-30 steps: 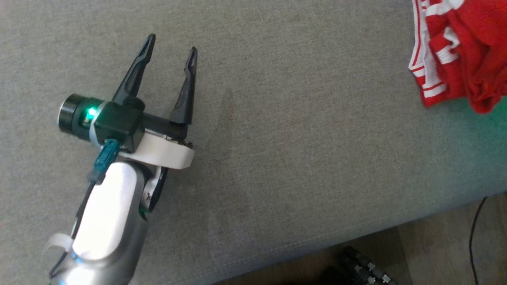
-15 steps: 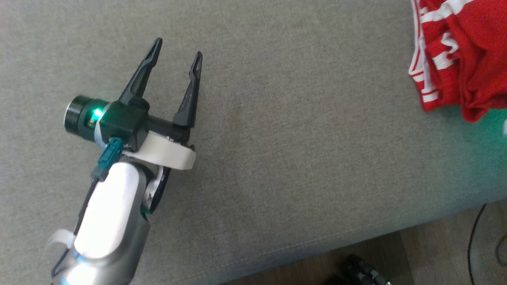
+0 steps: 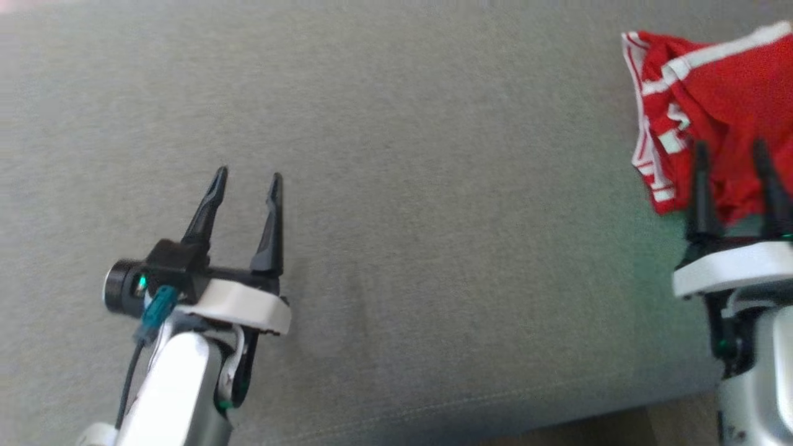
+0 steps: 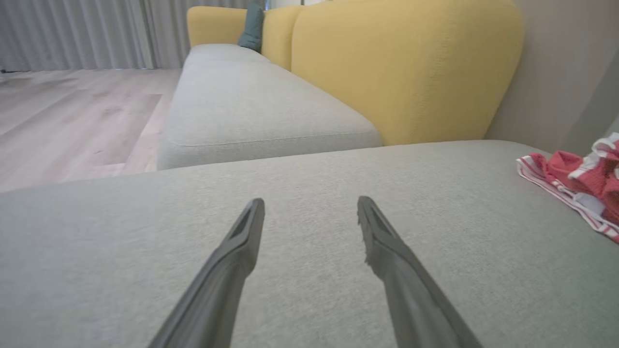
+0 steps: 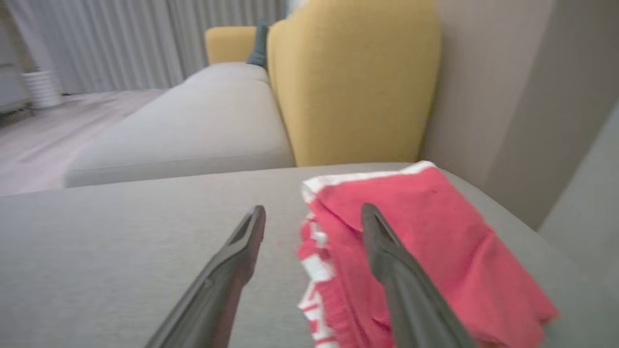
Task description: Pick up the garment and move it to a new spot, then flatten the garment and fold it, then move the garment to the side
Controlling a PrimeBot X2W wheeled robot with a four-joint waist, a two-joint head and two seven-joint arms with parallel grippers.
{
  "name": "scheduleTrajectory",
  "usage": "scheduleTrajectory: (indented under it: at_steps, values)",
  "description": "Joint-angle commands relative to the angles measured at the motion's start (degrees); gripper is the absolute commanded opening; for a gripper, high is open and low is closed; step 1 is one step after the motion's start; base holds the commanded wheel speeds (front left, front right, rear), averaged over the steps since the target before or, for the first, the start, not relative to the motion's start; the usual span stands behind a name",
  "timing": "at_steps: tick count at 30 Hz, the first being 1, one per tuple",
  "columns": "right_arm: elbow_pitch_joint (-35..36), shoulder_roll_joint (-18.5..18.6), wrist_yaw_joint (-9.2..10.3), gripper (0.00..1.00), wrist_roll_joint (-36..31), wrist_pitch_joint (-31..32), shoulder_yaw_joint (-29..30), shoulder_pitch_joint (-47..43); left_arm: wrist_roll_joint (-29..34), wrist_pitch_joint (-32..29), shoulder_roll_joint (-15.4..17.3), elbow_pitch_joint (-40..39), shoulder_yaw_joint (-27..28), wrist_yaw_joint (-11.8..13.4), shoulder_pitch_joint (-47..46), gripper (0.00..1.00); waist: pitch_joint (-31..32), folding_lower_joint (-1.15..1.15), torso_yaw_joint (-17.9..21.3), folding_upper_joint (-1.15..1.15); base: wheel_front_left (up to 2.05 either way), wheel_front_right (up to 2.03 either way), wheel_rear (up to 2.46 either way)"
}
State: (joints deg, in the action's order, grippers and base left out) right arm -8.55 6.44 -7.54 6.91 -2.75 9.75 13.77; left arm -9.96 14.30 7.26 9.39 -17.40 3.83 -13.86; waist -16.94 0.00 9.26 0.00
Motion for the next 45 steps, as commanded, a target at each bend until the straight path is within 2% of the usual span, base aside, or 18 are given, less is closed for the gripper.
scheduleTrajectory:
  at_steps: [1,8,14,24,45]
  values:
    - [4.12,-0.05,0.05,1.0,-0.16,0.55,-2.77,-0.67,-0.56,0.64,0.61,-1.7,2.84,0.79,0.17,1.0,3.02,0.0,-3.26,0.0,0.0,0.0,0.0]
    - [10.66,-1.43,0.05,1.0,0.52,3.07,-8.73,-4.46,-2.04,0.68,1.19,-2.27,5.47,2.43,4.52,1.0,7.6,0.0,-8.61,0.0,0.0,0.0,0.0]
    - [11.73,-2.42,0.05,1.0,1.44,4.58,-9.24,-8.35,-2.35,0.69,1.65,-2.52,5.65,2.61,7.35,1.0,10.17,0.0,-10.66,0.0,0.0,0.0,0.0]
    - [12.93,-3.35,0.05,1.0,1.49,5.28,-9.13,-13.28,-2.48,0.64,2.04,-2.12,5.5,3.52,9.87,1.0,12.5,0.0,-10.81,0.0,0.0,0.0,0.0]
    - [13.36,-3.56,0.05,1.0,2.59,5.3,-8.6,-13.56,-3.11,0.12,3.15,-1.94,5.45,4.56,10.14,1.0,13.02,0.0,-10.25,0.0,0.0,0.0,0.0]
